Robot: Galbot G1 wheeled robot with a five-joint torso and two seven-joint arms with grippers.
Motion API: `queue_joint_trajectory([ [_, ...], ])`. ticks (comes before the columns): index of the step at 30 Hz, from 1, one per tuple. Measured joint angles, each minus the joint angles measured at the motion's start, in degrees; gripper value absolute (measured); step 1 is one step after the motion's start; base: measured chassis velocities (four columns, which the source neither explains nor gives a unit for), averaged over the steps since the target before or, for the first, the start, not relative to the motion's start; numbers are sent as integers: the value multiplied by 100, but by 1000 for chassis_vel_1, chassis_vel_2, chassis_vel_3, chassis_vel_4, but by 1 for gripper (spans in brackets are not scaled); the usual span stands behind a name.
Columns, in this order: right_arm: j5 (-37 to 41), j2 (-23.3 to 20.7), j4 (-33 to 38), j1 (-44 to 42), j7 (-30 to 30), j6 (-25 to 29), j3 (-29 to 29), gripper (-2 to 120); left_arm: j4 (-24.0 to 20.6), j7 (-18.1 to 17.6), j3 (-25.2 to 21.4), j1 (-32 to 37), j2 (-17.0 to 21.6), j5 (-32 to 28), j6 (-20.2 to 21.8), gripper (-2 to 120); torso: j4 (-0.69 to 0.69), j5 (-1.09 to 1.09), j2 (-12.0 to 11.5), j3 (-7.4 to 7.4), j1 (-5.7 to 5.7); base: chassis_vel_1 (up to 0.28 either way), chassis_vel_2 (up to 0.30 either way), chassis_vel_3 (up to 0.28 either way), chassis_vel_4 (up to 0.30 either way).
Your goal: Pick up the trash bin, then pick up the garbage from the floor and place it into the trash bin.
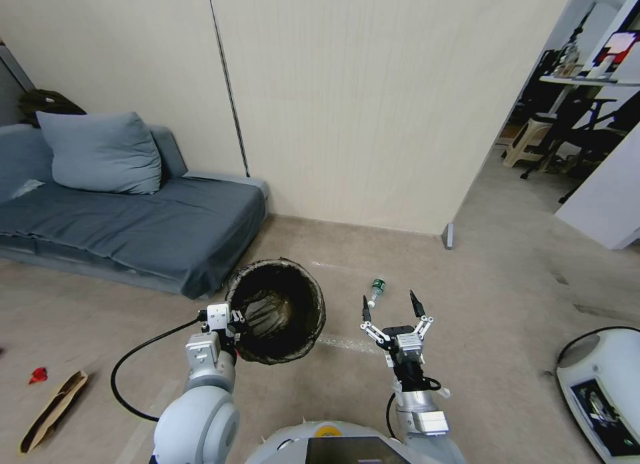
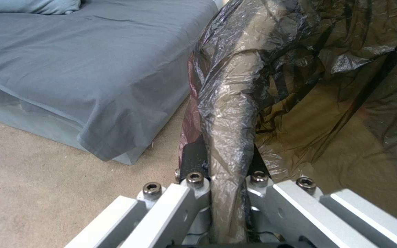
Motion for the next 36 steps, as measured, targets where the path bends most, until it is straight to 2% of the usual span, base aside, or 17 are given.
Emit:
queue_joint_trajectory([
  [8, 83, 0, -43, 104, -30, 5, 62, 100, 0, 94, -1, 44, 16, 9, -1, 1, 0, 0, 0, 0, 0, 0, 0, 0, 0],
  [11, 172, 0, -46, 224, -23, -145, 105, 100, 0, 124, 0, 37, 38, 18, -9, 1, -2, 0, 0, 0, 0, 0, 0, 0, 0],
  [14, 574, 0, -55, 803, 48, -862, 352, 100, -11, 133, 26, 50, 61, 72, -27, 1, 0, 1, 0, 0, 0, 0, 0, 0, 0],
  [15, 574, 0, -55, 803, 48, -862, 352, 100, -11, 133, 26, 50, 61, 72, -27, 1, 0, 1, 0, 0, 0, 0, 0, 0, 0],
  [18, 882, 0, -62, 1241, 104, -1413, 529, 100, 6, 133, -3, 76, 85, 109, -32, 1, 1, 1, 0, 0, 0, 0, 0, 0, 0],
  [23, 914, 0, -64, 1274, 111, -1462, 546, 100, 30, 133, -16, 100, 91, 119, -34, 1, 0, 0, 0, 0, 0, 0, 0, 0, 0],
  [26, 1280, 0, -293, 1608, 145, -1784, 659, 100, 55, 132, -17, 99, 87, 139, -39, 1, -2, -1, 0, 0, 0, 0, 0, 0, 0],
  [28, 1837, 0, -681, 2155, 195, -2241, 833, 100, 77, 133, -14, 88, 80, 149, -40, 1, 3, 2, 0, 0, 0, 0, 0, 0, 0],
  [36, 2039, 1, -1309, 2531, 266, -2384, 876, 100, 127, 136, 24, 81, 74, 224, -66, 1, -1, 1, -1, 0, 0, 0, 0, 0, 0],
])
